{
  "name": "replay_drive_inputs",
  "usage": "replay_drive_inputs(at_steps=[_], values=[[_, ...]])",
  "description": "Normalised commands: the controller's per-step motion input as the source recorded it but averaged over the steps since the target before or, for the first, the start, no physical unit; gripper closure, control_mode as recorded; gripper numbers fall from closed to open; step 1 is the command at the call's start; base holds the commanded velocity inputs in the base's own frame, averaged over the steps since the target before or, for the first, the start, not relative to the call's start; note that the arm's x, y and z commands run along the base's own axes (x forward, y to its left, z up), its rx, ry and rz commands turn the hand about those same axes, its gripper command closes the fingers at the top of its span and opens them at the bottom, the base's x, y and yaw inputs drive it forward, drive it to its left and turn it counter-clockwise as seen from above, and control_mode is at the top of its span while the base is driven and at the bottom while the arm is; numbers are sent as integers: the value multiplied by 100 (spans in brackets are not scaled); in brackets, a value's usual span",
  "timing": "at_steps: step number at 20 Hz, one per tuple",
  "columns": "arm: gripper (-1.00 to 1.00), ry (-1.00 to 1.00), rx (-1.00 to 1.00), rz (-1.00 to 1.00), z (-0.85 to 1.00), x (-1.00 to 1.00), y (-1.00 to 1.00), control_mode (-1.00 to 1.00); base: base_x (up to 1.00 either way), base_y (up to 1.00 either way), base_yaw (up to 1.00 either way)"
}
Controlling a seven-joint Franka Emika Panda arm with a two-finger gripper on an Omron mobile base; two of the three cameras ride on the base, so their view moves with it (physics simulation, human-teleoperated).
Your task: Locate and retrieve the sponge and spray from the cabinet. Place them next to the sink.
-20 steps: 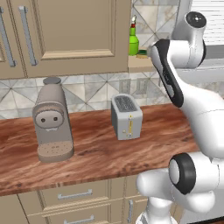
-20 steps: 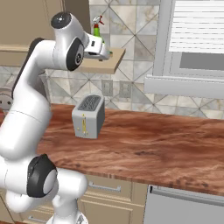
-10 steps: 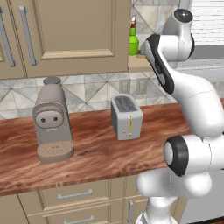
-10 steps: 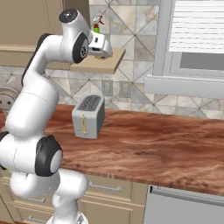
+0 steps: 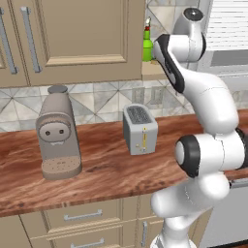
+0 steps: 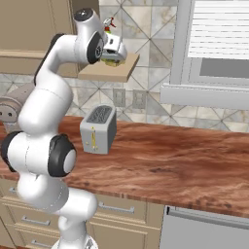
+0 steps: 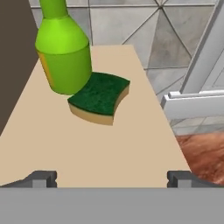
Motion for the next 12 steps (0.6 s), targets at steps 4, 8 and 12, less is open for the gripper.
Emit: replay_drive_inputs(at_steps=[4, 8, 12], values=[[-100, 5, 0, 1, -6, 29, 0, -100, 0, 0, 0], [-100, 8, 0, 5, -11, 25, 0, -100, 0, 0, 0], [-100, 7, 0, 9, -8, 40, -3, -100, 0, 0, 0]])
